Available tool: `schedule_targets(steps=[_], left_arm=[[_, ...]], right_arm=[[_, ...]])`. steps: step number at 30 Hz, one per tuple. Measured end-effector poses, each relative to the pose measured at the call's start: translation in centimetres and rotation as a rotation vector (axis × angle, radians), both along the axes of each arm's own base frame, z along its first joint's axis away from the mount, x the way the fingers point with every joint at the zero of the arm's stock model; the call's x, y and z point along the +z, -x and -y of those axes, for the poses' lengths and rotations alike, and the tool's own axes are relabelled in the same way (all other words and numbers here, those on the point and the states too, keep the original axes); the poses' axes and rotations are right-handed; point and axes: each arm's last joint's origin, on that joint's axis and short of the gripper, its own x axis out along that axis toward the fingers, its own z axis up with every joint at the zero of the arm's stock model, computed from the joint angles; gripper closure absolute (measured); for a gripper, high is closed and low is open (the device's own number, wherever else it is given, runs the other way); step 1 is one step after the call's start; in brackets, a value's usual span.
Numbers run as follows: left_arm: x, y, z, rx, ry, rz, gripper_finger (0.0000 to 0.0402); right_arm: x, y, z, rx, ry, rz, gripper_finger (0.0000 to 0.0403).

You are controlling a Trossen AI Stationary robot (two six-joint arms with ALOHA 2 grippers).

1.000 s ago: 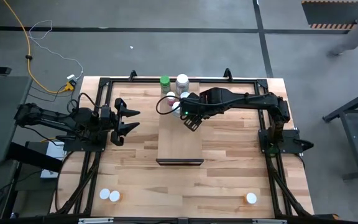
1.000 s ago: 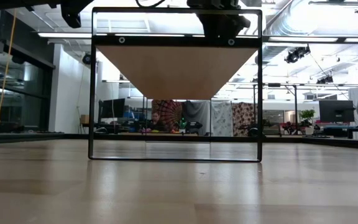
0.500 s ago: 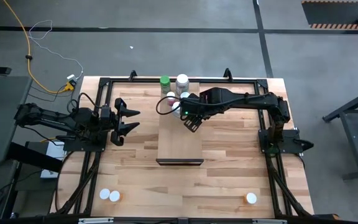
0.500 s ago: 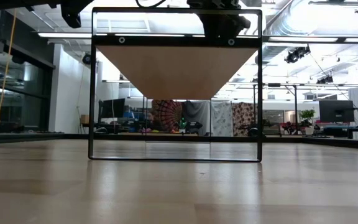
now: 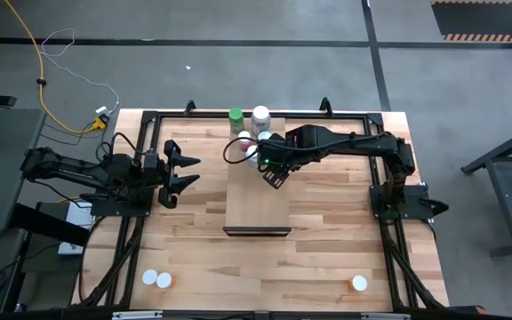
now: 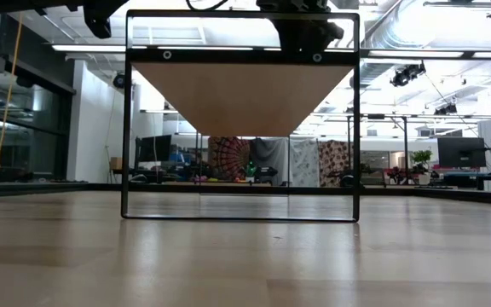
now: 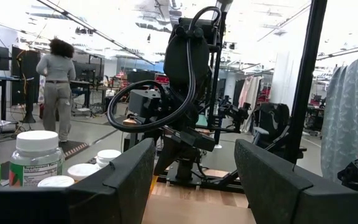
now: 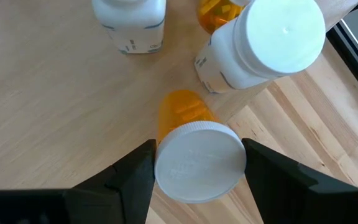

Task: Pick and place medicine bottles onto shelf by color
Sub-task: Put the orange pill bottle on the shelf

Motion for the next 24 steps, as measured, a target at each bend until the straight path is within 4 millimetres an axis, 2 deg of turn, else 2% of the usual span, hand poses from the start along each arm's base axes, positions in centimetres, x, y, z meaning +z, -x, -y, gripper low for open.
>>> schedule_targets(steps=[14, 24], left_arm=[[0.0, 0.0, 0.0, 0.000, 0.000, 0.000, 0.0188], [0.0, 0.0, 0.0, 0.000, 0.000, 0.000, 0.0188]], right_arm=[[0.0, 0.0, 0.3, -0.008, -0.002, 0.000, 0.0182], [-1.3, 0.1, 0.7, 0.003, -0.025, -0.050, 0.0179]])
